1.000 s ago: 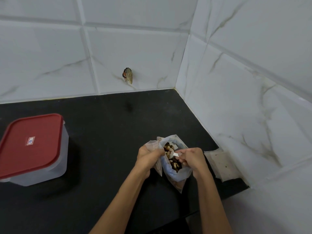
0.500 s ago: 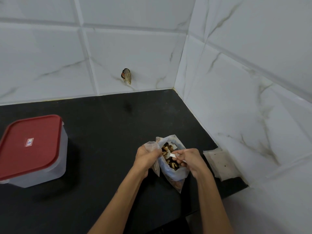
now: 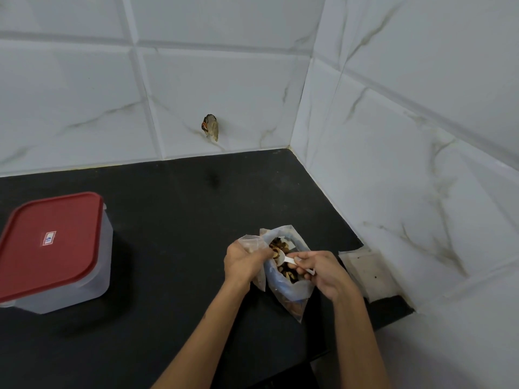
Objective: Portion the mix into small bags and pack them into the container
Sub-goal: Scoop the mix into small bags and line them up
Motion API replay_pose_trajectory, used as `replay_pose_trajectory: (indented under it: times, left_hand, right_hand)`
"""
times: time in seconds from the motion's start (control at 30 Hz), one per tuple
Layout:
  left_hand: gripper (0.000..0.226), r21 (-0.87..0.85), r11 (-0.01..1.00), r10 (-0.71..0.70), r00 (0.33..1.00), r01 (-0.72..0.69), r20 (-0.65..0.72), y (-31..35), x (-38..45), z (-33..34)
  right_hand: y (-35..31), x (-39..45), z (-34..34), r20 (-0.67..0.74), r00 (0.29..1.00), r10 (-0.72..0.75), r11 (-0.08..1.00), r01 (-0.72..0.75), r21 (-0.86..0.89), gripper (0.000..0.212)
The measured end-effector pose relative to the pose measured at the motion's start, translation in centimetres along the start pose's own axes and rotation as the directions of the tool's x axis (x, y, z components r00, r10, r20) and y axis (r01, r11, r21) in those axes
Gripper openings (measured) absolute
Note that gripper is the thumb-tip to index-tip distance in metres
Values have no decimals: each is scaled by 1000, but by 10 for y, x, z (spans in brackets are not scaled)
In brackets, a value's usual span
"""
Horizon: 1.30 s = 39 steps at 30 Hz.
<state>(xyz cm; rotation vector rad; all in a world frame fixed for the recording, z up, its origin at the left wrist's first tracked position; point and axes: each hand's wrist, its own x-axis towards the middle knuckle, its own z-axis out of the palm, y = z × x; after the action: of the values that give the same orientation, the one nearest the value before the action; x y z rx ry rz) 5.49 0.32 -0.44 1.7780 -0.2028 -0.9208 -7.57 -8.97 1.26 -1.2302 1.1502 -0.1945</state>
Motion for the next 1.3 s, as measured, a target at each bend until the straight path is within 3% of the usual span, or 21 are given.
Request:
replay_pose_trajectory:
  times: [0.2,0.4,0.5,0.77,0.83,0.9,1.07,1.17,1.3]
  left_hand:
    - [59,295,944,177,981,-146,-80,9,-7,3]
    - [62,279,919,299,954,-278,-34,16,-10,4]
    - [51,246,891,400,916,-382,-25,23,-16,0]
    - [43,315,791,531,844,-524,73,37,-37,5]
    - [43,318,793,519,850,-519,94,40,-38,9]
    - [40,301,802,507,855,-516,112,42,-38,12]
    - [36,221,826,507,855,-518,106,42,-37,16]
    - [40,184,830,519,850,-527,96,41,-35,17]
    - [40,150,835,522,849,-529,84,42,-34,16]
  right_hand:
    - [-2,-4,-4,-20,1000,-23,999,24,29,24]
    - [-2,-4,-11,-67,998,12,991,-3,137,23]
    - [-4,-8,-16,-114,993,11,977,14,214,23]
    - [-45,-57,-21,-258,944,-207,942,264,208,21]
    - [-57,-72,-16,-267,907,-326,921,368,124,23]
    - [-63,-82,-8,-260,849,-459,887,453,-86,24]
    - [-61,-87,11,-151,688,-710,612,496,-616,24]
    - [-62,-88,16,-132,666,-734,553,475,-684,23]
    - [-67,-96,16,-164,657,-736,578,483,-658,24]
